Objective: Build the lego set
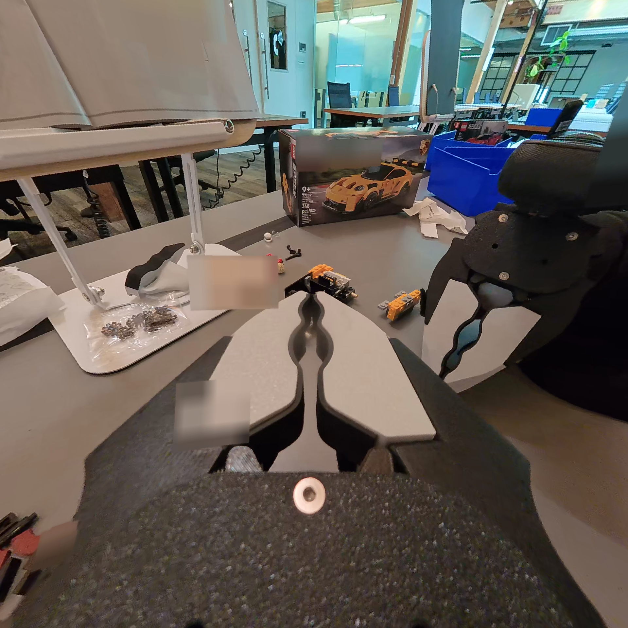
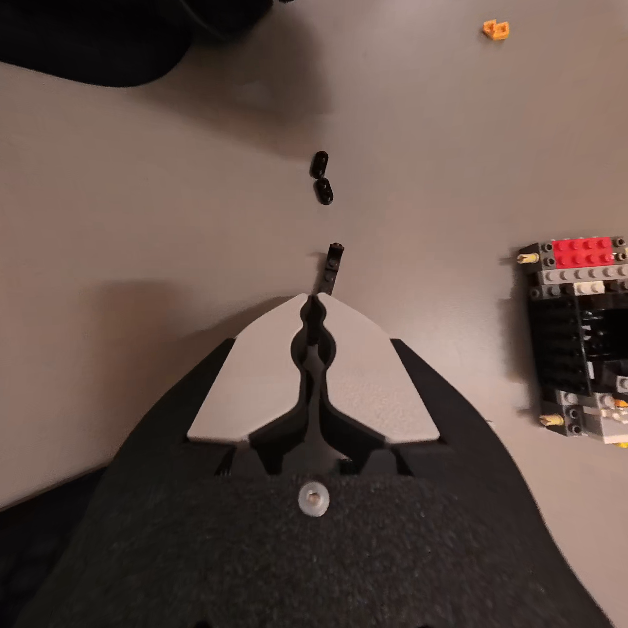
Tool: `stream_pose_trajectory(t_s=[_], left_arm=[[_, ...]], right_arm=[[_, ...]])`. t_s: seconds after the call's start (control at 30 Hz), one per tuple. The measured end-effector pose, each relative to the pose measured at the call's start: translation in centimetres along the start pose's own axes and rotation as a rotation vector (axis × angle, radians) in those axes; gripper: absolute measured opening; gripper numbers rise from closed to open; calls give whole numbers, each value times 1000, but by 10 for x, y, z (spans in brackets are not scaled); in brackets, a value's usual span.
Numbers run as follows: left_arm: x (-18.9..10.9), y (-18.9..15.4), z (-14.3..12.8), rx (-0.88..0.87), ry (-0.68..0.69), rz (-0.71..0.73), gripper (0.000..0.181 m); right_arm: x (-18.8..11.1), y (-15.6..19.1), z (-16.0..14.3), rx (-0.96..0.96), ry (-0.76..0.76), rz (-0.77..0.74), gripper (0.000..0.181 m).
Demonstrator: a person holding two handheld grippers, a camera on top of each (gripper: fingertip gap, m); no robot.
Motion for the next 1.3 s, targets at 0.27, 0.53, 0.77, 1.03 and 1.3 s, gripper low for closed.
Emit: stream_pose_trajectory(t_s=[0.27, 0.53, 0.77, 1.03, 1.3], left_arm=[[0, -1, 0, 1, 2, -9, 0], [0, -1, 0, -2, 5, -15, 0], [0, -1, 0, -4, 7, -20, 0], [1, -2, 0, -2, 10, -23, 0], [2, 0, -2, -12, 20, -21, 0]], right_arm=[[-3, 2, -5, -27, 24, 10, 0], [-12, -4, -6, -5, -18, -8, 6], [-5, -8, -3, 28, -5, -45, 29], [-2, -3, -3, 28, 26, -12, 1], [-76, -46, -44, 177, -110, -109, 35]])
Point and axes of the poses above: each gripper's, where its closed fingertips meet, x out along the fingers, z out of its top, y = z × x across the jaws, the point moved 5 cm from there along -x, back along the fingers, and after that the axes turned 12 degrees about y, right-handed, at the moved point
